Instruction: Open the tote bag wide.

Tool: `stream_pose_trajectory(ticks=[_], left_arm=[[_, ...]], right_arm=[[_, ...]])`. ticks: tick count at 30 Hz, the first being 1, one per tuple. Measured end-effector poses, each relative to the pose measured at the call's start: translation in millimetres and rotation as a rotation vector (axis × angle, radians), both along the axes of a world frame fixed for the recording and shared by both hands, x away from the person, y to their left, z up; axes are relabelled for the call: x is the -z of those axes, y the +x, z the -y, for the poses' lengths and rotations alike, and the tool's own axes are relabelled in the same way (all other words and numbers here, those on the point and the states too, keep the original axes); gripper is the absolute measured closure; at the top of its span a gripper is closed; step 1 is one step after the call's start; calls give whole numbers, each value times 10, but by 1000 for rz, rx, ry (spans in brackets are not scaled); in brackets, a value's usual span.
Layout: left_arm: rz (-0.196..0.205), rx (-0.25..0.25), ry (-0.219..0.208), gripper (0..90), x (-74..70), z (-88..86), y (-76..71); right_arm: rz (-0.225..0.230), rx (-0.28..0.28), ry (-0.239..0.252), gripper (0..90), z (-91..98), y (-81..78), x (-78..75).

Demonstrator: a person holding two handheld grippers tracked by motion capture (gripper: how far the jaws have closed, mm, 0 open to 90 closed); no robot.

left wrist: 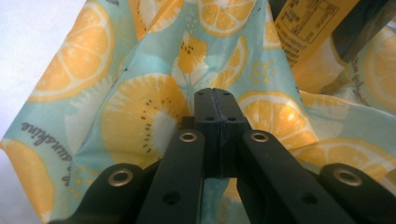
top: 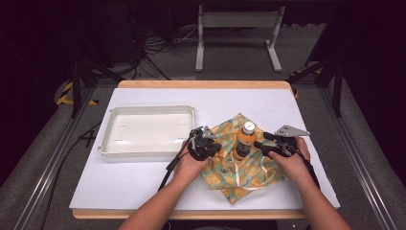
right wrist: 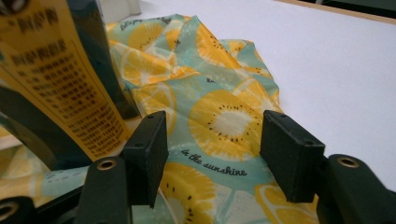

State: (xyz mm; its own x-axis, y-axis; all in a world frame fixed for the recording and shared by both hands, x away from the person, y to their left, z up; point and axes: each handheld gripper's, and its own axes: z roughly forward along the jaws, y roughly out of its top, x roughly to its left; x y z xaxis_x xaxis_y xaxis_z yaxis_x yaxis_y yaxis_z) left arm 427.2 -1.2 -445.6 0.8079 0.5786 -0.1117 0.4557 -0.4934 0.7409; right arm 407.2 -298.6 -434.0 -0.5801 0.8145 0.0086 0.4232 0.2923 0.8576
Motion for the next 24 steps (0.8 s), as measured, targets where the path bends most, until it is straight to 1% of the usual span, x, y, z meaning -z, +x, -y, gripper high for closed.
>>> stream_pose_trajectory(ticks=[3,5,7,10,12,13,14,17,18,21,24], left_arm=[[-1,0,4,891,10,3,-5],[8,5,11,885,18,12,-5],[1,1,8,880,25,14,-6],[2,-10,16,864,18,7,-7],[4,-17,23,854,13,6,-14],[5,-15,24,849,15,5,-11],[-1,-18,25,846,19,3,-12],[-6,-21,25,833,17,0,-12],[-1,-18,28,823,7,-5,-16],[2,-16,7,781,-28,-15,-40],[-3,-17,-44,715,-81,-52,-44]], right_arm=[[-8,4,-13,417,10,1,30],[-27,1,-31,415,14,4,68],[-45,-3,-53,410,12,7,91],[-46,1,-67,405,8,2,91],[-77,-3,-79,396,10,6,100],[-84,-2,-81,385,9,8,102],[-95,-3,-82,376,9,11,105],[-111,0,-91,354,10,19,108],[-117,2,-89,350,7,20,108],[-121,1,-90,346,8,27,110],[-122,2,-88,339,10,29,110]])
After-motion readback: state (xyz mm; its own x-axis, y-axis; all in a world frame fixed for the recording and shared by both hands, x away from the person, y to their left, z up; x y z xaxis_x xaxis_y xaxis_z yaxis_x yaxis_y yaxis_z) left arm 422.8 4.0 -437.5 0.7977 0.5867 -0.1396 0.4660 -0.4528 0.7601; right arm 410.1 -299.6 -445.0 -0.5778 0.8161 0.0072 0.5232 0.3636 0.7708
